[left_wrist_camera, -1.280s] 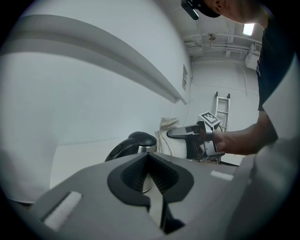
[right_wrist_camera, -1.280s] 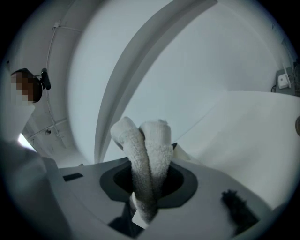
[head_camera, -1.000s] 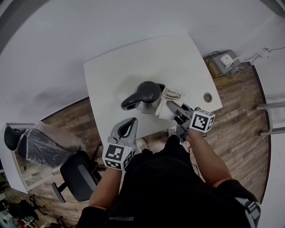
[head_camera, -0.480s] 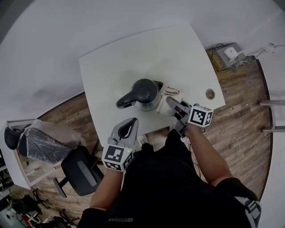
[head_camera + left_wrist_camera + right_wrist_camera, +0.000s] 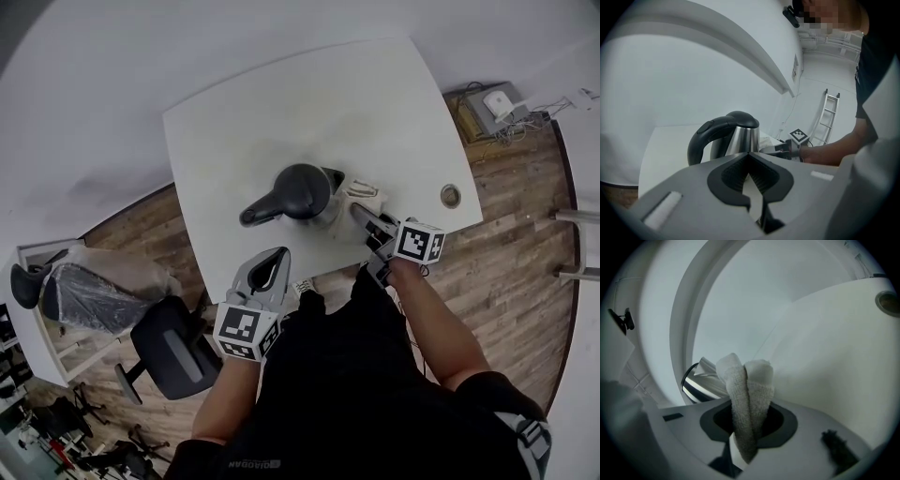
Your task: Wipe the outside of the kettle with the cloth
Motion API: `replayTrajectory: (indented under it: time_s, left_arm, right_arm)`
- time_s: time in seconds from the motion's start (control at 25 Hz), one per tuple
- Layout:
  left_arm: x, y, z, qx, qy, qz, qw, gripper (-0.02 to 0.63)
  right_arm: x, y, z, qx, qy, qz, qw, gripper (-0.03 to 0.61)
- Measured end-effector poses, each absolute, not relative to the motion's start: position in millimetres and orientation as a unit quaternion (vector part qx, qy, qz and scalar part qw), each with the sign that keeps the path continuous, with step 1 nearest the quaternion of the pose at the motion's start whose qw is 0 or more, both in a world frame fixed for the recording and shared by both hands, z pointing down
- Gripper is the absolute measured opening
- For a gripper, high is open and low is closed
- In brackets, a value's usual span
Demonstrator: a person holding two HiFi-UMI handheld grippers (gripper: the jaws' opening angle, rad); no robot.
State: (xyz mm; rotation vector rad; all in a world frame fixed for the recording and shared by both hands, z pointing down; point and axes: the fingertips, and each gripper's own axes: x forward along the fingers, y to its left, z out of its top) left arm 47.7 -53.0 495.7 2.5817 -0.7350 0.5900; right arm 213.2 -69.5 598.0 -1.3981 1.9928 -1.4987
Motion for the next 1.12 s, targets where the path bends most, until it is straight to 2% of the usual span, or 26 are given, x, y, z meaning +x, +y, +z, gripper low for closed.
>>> replayTrajectory:
  time_s: [0.68, 1.12]
  left_arm:
    - [54, -57, 505, 0.919, -0.262, 0.224, 0.193, 0.006]
    - [64, -59, 500, 0.922, -0.258, 0.228, 0.175, 0.006]
  right_arm:
    - [218, -65, 631, -0.486, 0.668, -0.55, 0.126, 0.094]
    - [233, -70, 604, -0.469, 0.673, -0.549, 0.16, 0.094]
